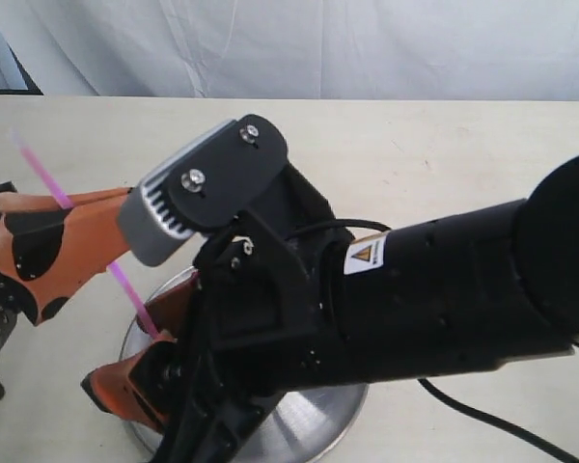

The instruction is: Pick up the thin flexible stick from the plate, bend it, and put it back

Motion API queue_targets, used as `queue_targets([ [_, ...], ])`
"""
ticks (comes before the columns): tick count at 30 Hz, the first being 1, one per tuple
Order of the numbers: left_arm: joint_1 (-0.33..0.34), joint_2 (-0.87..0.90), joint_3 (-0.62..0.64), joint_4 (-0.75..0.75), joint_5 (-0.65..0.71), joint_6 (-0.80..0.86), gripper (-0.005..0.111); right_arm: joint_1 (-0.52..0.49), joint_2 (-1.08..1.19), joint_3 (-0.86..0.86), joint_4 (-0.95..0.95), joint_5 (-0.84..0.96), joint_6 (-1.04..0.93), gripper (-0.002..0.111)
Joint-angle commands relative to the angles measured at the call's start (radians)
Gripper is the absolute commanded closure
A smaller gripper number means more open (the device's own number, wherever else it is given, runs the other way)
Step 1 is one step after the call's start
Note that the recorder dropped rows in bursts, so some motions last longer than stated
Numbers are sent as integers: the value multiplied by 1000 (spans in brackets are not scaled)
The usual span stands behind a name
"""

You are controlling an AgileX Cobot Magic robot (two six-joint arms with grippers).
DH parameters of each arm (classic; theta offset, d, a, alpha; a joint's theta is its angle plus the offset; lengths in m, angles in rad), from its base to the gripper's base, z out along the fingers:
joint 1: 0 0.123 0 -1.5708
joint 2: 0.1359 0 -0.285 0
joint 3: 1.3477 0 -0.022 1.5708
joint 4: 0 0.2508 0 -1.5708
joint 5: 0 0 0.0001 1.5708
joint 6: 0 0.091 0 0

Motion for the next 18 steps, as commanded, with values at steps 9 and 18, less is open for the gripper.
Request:
queue_targets([
  [9,-1,6,-30,-61,-84,-23,106,1,-8,8,-231,-64,171,64],
  [18,-1,6,-30,-63,-188,-100,106,1,107,8,-315,-162,171,108],
])
